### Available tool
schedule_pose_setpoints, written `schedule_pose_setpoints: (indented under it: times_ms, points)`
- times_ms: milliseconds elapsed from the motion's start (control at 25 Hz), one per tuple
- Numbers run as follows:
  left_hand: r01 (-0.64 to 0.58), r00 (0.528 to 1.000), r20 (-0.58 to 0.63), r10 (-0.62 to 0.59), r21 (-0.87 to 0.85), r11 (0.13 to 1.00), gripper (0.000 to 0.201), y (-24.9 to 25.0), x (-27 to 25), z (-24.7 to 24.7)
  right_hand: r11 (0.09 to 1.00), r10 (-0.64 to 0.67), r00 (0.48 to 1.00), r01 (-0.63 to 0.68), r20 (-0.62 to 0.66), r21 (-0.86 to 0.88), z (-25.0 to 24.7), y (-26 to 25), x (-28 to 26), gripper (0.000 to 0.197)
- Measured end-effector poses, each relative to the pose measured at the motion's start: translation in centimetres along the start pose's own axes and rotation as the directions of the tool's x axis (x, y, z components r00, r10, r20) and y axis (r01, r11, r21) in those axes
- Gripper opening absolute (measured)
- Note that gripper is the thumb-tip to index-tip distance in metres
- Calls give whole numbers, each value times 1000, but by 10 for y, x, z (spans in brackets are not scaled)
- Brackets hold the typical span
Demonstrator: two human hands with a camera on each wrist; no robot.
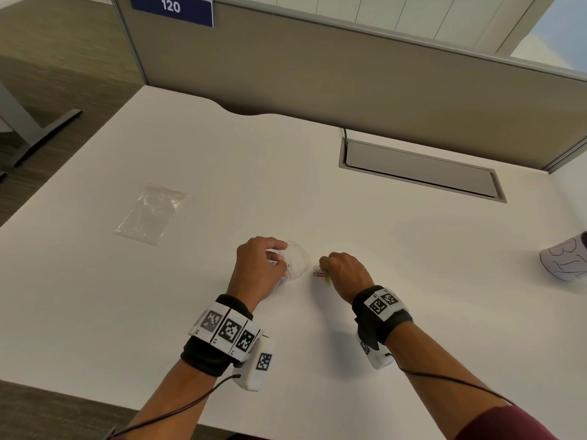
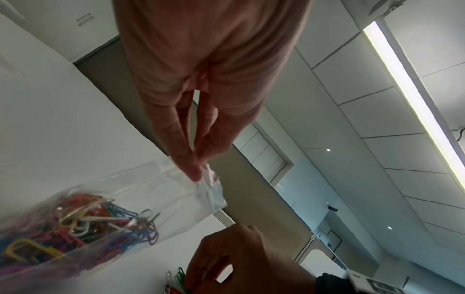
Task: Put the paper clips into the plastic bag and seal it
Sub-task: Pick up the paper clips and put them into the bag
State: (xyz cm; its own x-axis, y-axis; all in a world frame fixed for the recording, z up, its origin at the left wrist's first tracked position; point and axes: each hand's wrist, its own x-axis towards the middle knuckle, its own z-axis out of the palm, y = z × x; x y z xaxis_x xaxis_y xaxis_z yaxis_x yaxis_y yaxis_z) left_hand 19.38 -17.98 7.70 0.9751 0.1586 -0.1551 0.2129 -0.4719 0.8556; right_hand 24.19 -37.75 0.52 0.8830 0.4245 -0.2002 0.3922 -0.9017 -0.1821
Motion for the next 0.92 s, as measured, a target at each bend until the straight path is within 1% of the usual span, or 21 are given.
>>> schedule_pose_setpoints:
  times_ms: [80, 120, 160, 200, 240, 280, 320, 360, 400, 440, 480, 560, 600, 640, 680, 720, 800, 840, 880, 920]
  points:
    - [0, 1000, 1, 0, -3, 1000, 29, 0, -1, -1, 995, 63, 998, -64, 11, 70, -1, 3, 4, 14]
    - [-1, 1000, 1, 1, -2, 1000, 29, 1, -1, -1, 983, 114, 993, -112, -4, 148, -1, 6, 4, 13]
    - [-2, 1000, 1, 2, -2, 1000, 29, 1, -1, -1, 952, 178, 984, -164, -31, 260, -3, 10, 3, 14]
    - [-5, 1000, 0, 5, 0, 1000, 28, 1, -1, -2, 893, 250, 967, -207, -57, 399, -6, 10, 1, 14]
    - [-7, 1000, -2, 7, 3, 1000, 28, 1, -2, -2, 798, 320, 945, -229, -70, 558, -13, 9, -2, 11]
    - [-8, 1000, -4, 8, 7, 1000, 28, 1, -2, -3, 655, 374, 925, -215, -64, 724, -21, 5, -5, 9]
    - [-5, 1000, -4, 5, 9, 1000, 28, 1, -3, -3, 473, 390, 920, -173, -30, 864, -32, -2, -9, 10]
    - [1, 1000, -1, -1, 6, 1000, 28, 1, -3, -3, 292, 353, 935, -123, 12, 949, -44, -11, -11, 13]
    - [12, 1000, 3, -12, -1, 1000, 29, 2, -3, -2, 193, 288, 957, -88, 29, 977, -54, -21, -11, 17]
    - [26, 1000, 8, -26, -9, 1000, 30, 4, -4, -1, 201, 221, 975, -69, 23, 977, -62, -30, -10, 19]
    - [37, 999, 12, -37, -14, 999, 31, 5, -4, -1, 274, 167, 986, -58, 12, 960, -68, -39, -7, 18]
    - [35, 999, 13, -35, -13, 999, 33, 6, -5, -2, 485, 107, 994, -48, -5, 873, -72, -54, -1, 12]
    - [29, 1000, 10, -29, -12, 1000, 33, 6, -6, -2, 558, 94, 995, -44, -11, 828, -70, -59, 0, 10]
    - [25, 1000, 5, -25, -13, 1000, 33, 6, -6, -3, 595, 84, 996, -35, -19, 803, -69, -61, 0, 8]
    - [28, 1000, -1, -28, -13, 1000, 34, 5, -6, -4, 598, 75, 997, -23, -28, 801, -69, -61, -1, 9]
    - [31, 999, -10, -32, -10, 999, 34, 4, -7, -5, 565, 77, 996, -10, -42, 825, -69, -58, -2, 11]
    - [32, 999, -23, -32, -2, 999, 34, 1, -6, -6, 472, 147, 985, 6, -85, 882, -73, -46, -7, 11]
    - [25, 999, -25, -25, 5, 1000, 32, 0, -5, -5, 483, 215, 968, 6, -125, 876, -74, -37, -10, 10]
    - [15, 1000, -26, -14, 12, 1000, 31, 0, -4, -5, 551, 286, 944, -21, -165, 834, -71, -24, -11, 11]
    - [5, 1000, -26, -4, 17, 1000, 30, -1, -4, -4, 640, 336, 925, -86, -177, 763, -65, -12, -13, 15]
